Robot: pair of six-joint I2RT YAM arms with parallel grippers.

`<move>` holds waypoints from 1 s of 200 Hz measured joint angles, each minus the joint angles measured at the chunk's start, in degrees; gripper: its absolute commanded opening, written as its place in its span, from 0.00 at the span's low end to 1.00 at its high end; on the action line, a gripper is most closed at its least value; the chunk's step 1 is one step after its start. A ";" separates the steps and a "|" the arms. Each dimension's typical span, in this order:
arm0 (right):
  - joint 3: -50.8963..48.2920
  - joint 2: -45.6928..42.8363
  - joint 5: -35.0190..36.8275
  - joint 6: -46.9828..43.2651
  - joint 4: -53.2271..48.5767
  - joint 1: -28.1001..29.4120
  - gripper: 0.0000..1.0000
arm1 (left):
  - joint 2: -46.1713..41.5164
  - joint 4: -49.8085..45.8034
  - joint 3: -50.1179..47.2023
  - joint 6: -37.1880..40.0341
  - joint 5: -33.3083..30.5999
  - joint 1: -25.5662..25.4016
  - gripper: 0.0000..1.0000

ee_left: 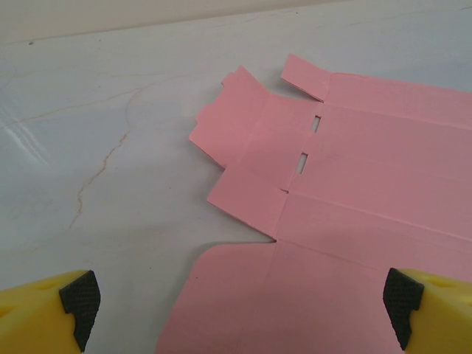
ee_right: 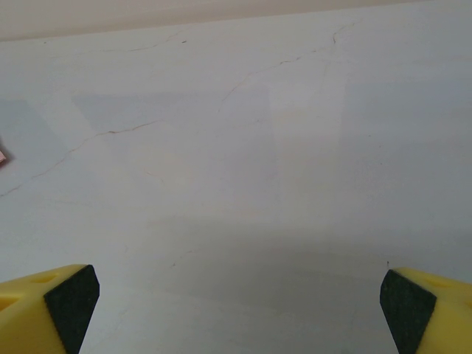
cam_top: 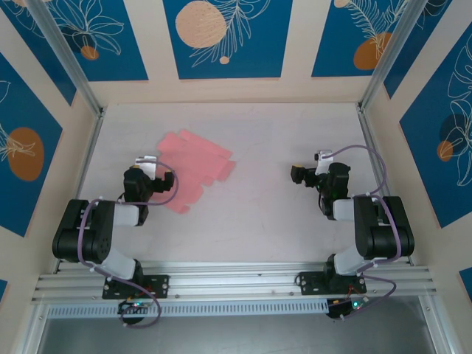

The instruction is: Fold the paper box

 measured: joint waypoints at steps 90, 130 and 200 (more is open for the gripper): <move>13.31 -4.57 6.27 4.39 -22.77 0.94 1.00 | -19.23 -14.58 1.88 -1.66 -3.50 0.00 1.00; 23.50 -7.58 8.72 16.87 -40.68 2.67 1.00 | -22.82 -24.76 9.84 -5.07 -4.17 0.02 1.00; 31.67 -2.67 5.03 36.09 -57.09 16.76 1.00 | -5.40 -46.66 34.23 -6.03 -2.97 0.02 1.00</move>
